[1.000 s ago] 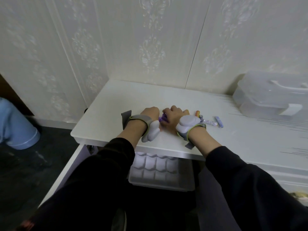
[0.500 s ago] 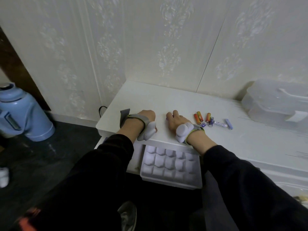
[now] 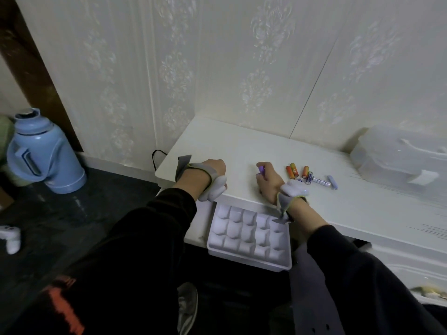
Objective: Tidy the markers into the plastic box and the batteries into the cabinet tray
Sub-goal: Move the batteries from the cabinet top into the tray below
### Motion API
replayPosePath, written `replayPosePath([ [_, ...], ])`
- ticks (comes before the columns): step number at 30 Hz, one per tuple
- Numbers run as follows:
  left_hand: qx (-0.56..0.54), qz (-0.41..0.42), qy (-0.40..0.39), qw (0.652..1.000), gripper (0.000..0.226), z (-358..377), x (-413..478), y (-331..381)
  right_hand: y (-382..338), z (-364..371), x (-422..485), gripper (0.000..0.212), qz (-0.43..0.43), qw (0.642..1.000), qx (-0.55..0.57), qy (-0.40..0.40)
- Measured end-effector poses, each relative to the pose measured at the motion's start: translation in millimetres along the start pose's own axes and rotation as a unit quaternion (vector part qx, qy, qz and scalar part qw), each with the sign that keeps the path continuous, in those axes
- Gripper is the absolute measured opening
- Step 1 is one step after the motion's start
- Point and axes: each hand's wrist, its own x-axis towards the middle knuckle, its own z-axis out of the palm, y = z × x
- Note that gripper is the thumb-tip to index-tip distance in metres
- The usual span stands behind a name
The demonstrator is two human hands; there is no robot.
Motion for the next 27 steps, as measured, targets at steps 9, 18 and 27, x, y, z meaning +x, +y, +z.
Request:
replayPosePath([
  [9, -0.014, 0.010, 0.024, 1.000, 0.044, -11.0, -13.9, -8.2, -3.6, 9.2, -76.7, 0.029, 0.216, 0.714, 0.656, -0.114],
  [18, 0.004, 0.019, 0.033, 0.999, 0.054, -2.2, -16.2, -3.2, 38.2, 51.8, -96.7, 0.028, 0.347, 0.652, 0.666, -0.101],
  [27, 0.044, 0.025, 0.001, 0.999, 0.041, 2.3, -1.6, 2.1, 101.7, 100.0, -53.2, 0.030, 0.418, 0.652, 0.630, -0.065],
])
